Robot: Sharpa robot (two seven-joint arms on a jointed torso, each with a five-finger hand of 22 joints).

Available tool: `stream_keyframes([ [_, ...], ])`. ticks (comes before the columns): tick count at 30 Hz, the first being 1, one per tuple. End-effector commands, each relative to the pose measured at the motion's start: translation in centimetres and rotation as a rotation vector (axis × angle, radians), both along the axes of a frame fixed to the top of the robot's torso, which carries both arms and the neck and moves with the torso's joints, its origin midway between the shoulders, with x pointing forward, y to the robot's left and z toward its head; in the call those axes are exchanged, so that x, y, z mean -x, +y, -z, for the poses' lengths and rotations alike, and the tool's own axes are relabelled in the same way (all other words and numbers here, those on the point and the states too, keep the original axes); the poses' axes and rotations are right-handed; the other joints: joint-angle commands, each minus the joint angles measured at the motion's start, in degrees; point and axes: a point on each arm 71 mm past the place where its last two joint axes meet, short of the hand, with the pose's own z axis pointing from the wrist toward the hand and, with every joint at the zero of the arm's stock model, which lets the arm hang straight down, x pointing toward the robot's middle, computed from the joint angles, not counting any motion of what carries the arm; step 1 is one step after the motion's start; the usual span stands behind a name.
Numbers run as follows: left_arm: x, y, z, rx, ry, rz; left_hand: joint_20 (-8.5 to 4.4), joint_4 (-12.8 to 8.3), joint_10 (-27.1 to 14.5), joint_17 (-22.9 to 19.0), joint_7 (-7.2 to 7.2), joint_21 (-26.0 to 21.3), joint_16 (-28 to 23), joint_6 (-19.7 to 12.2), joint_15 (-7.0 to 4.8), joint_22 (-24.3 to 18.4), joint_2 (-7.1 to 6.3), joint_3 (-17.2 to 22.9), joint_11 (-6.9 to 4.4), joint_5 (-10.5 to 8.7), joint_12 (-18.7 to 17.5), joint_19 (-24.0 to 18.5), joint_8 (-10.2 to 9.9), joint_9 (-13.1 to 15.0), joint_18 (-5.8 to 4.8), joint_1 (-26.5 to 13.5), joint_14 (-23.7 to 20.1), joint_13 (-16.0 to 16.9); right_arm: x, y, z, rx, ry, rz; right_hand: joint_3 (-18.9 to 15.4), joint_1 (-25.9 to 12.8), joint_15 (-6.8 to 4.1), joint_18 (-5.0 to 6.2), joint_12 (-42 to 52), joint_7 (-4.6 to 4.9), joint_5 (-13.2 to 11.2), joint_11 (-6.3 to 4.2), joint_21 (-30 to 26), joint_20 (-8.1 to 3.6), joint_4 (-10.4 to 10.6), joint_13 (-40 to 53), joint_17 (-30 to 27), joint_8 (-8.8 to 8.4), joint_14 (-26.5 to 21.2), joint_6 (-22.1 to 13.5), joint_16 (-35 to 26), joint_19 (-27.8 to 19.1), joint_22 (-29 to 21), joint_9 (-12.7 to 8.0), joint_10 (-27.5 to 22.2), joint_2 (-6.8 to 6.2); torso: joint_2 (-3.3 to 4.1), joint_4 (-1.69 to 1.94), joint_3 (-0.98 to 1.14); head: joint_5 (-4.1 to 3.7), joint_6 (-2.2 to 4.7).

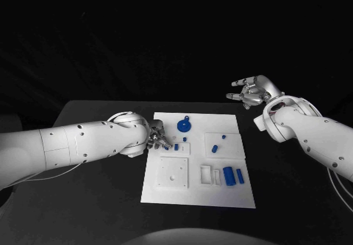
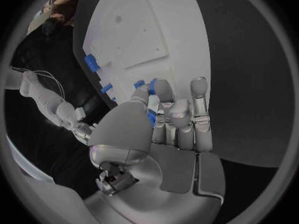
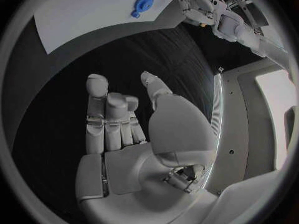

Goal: Assemble the parts on the task board

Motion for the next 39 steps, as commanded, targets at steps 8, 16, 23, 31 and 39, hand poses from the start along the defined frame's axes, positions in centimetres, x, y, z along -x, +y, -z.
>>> stream_keyframes([
  [8,0.3,0.0,0.2,-0.001,0.005,-0.002,0.22,-6.1,0.4,0.3,-0.27,0.0,-0.2,0.3,0.11,1.0,0.5,5.9,-0.07,0.39,-0.2,0.4,0.2,0.2,0.44,0.4,0.5,0.0,0.0,0.1,0.1,0.008,0.006,-0.012,-0.1,-0.5,0.02,0.87,-0.1,-0.15,0.3,-0.21,0.1,0.28,-0.3,0.0,0.1,0.07,0.0,0.3,0.0,2.0,2.7,0.1,0.0,-0.02,0.01,0.04,-0.01,-0.05,-0.12],
  [16,0.3,0.0,0.1,0.018,-0.013,-0.016,0.25,-6.3,0.6,0.5,-0.31,0.0,-0.1,0.4,0.09,1.0,0.55,6.0,-0.11,0.69,-0.2,0.6,0.3,0.5,0.52,0.4,0.7,-0.1,0.1,0.1,0.2,0.008,0.006,-0.013,-0.1,-0.5,0.02,0.87,-0.1,-0.15,0.3,-0.21,0.1,0.28,-0.3,0.0,0.1,0.07,0.0,0.3,0.0,2.0,2.7,0.1,0.0,-0.02,0.0,-0.02,0.0,-0.02,-0.09],
  [23,0.4,0.0,0.0,0.047,-0.026,-0.034,0.2,-6.4,0.8,0.5,-0.35,0.0,-0.1,0.5,0.04,1.0,0.55,6.1,-0.15,1.04,-0.3,0.7,0.3,0.8,0.55,0.3,0.8,-0.1,0.1,0.1,0.2,0.009,0.006,-0.013,-0.1,-0.5,0.02,0.87,-0.1,-0.15,0.3,-0.21,0.1,0.28,-0.3,0.0,0.1,0.07,0.0,0.3,0.0,2.0,2.7,0.1,0.0,-0.02,0.03,0.01,0.02,0.0,-0.13],
  [31,0.8,0.0,-0.3,0.076,-0.07,-0.047,0.14,-6.6,1.0,0.8,-0.38,0.1,0.0,0.6,-0.02,1.0,0.45,6.2,-0.2,1.46,-0.4,0.9,0.4,0.9,0.56,0.2,1.1,-0.1,0.1,0.0,0.2,0.009,0.006,-0.011,-0.1,-0.5,0.02,0.87,-0.1,-0.15,0.3,-0.21,0.1,0.28,-0.3,0.0,0.1,0.07,0.0,0.3,0.0,2.0,2.7,0.1,0.0,-0.02,-0.02,0.0,0.01,-0.04,-0.23],
  [39,1.2,0.4,-0.5,0.101,-0.118,-0.067,0.12,-6.8,1.5,1.1,-0.45,0.2,-0.1,0.9,-0.08,1.0,0.18,6.4,-0.28,2.28,-0.7,1.1,0.3,0.8,0.63,0.1,1.5,-0.2,0.1,-0.2,0.3,0.011,0.008,-0.008,-0.1,-0.5,0.02,0.87,-0.1,-0.15,0.3,-0.21,0.1,0.28,-0.3,0.0,0.1,0.07,0.0,0.3,0.0,2.0,2.7,0.1,0.0,-0.02,-0.01,0.11,0.03,-0.07,-0.46],
])
